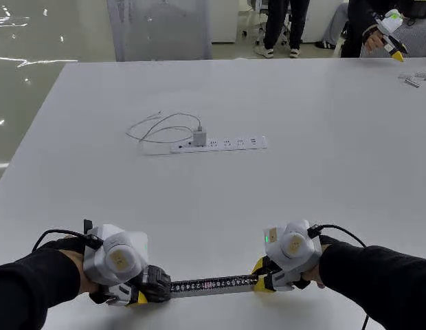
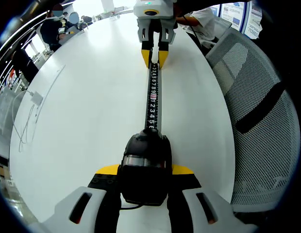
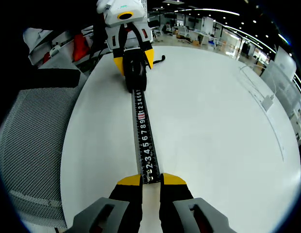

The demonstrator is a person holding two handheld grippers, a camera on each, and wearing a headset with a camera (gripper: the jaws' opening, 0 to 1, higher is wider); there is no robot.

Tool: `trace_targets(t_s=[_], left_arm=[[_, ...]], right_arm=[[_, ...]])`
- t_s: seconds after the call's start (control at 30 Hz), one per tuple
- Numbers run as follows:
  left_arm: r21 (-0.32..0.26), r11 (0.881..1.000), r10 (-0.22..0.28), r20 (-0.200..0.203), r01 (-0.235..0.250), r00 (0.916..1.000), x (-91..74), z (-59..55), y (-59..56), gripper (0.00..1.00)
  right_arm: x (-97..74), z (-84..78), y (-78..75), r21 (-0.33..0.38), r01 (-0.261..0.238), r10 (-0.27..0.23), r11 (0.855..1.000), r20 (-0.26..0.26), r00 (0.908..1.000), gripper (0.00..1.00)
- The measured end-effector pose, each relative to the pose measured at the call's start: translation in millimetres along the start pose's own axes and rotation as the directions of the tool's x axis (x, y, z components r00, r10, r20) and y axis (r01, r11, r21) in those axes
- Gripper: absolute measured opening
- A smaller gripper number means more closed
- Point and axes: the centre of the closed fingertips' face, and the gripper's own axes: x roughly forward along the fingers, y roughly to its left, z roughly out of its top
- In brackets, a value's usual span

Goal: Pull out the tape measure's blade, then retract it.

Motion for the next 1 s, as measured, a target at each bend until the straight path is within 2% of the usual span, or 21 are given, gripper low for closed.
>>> trace_targets(t_s=[1.0], left_arm=[[-0.003, 1.000, 0.002, 0.000, -0.002, 1.0000, 0.6, -0.4, 0.5, 0.31]], right_arm=[[-9.5, -14.5, -1.6, 0.006, 0.006, -0.006, 1.000, -0.012, 0.9999, 0.08]])
